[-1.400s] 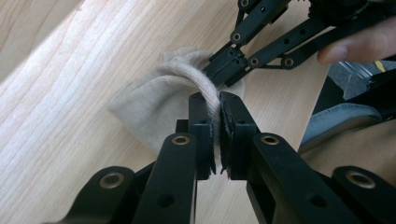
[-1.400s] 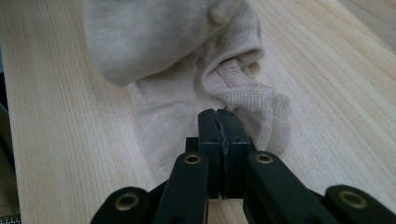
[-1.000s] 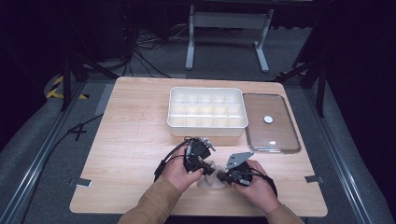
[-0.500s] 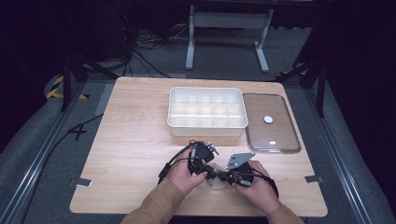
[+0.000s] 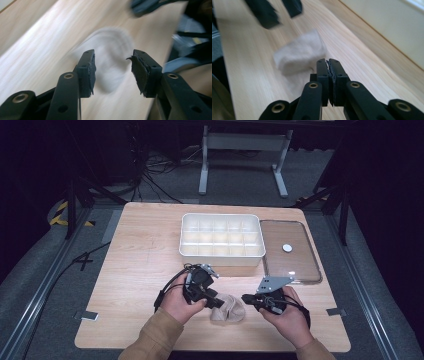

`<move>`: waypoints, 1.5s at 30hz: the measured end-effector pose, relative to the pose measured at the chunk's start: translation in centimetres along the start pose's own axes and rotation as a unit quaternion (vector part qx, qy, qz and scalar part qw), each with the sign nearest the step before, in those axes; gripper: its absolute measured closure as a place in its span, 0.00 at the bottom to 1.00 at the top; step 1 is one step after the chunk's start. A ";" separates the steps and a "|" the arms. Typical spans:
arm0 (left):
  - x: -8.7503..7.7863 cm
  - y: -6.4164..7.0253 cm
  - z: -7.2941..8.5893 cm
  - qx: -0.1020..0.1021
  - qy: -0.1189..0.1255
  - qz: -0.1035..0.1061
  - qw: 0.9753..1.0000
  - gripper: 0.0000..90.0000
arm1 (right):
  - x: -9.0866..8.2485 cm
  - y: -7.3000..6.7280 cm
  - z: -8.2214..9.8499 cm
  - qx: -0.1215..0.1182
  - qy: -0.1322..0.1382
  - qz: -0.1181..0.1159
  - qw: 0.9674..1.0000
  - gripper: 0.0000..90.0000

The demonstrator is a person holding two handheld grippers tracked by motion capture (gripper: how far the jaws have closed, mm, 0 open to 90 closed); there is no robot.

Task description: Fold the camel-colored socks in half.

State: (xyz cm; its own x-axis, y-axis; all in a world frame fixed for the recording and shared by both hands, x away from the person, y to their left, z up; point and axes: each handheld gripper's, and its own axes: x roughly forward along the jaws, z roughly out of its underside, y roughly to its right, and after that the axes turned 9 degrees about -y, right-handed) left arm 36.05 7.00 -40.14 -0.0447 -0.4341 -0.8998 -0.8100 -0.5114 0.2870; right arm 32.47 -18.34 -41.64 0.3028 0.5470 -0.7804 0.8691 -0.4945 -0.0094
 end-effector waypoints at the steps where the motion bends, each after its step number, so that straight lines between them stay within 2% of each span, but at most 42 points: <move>1: 0.2 -0.3 0.2 -0.005 -0.003 0.004 1.000 0.65 | 0.1 -0.5 -0.5 -0.006 0.002 -0.007 1.000 0.98; 3: 0.2 -0.6 0.4 -0.006 -0.004 0.010 1.000 0.68 | 0.4 -1.2 -1.2 -0.019 0.005 -0.015 1.000 0.98; 6: 0.2 -0.6 0.7 -0.012 -0.004 0.008 1.000 0.69 | 0.8 -1.8 -1.9 -0.026 0.007 -0.024 0.999 0.98; 7: 0.1 -0.6 0.8 -0.008 -0.004 0.005 1.000 0.69 | 1.1 -2.1 -2.2 -0.028 0.009 -0.030 0.999 0.98; 11: 0.0 -0.6 1.4 -0.011 -0.007 -0.002 1.000 0.67 | 2.2 -2.6 -2.8 -0.023 0.008 -0.039 0.999 0.98; 15: 0.0 -0.7 1.8 -0.015 -0.013 -0.006 1.000 0.66 | 3.3 -2.7 -3.1 -0.019 -0.007 -0.038 0.999 0.97; 19: 0.3 -0.7 1.7 -0.016 -0.017 -0.006 1.000 0.66 | 3.7 -2.7 -2.8 -0.020 -0.032 -0.041 0.998 0.96; 22: 0.8 -0.6 1.4 -0.009 -0.025 -0.005 1.000 0.66 | 3.6 -2.6 -2.4 -0.017 -0.042 -0.038 0.998 0.96; 29: 1.5 -0.2 0.4 0.008 -0.030 0.003 1.000 0.66 | 3.0 -2.3 -1.3 -0.003 -0.057 -0.030 0.998 0.96; 33: 2.1 0.1 -0.2 0.018 -0.042 0.008 0.999 0.71 | 2.9 -2.2 -0.6 0.004 -0.065 -0.028 0.997 0.96; 38: 2.9 0.3 -0.6 0.031 -0.056 0.009 0.998 0.77 | 3.1 -1.9 0.2 0.011 -0.080 -0.026 0.996 0.95; 45: 3.9 0.6 -0.8 0.035 -0.070 0.003 0.997 0.77 | 3.8 -1.5 0.8 0.014 -0.095 -0.029 0.995 0.95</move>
State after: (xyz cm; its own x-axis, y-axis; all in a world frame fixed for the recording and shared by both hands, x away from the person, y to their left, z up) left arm 35.83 4.39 -43.16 -0.1266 -0.3265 -0.9367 -0.8481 -0.4542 0.2730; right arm 32.00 -16.12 -45.08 0.1713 0.4383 -0.8824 0.8711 -0.4858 -0.0722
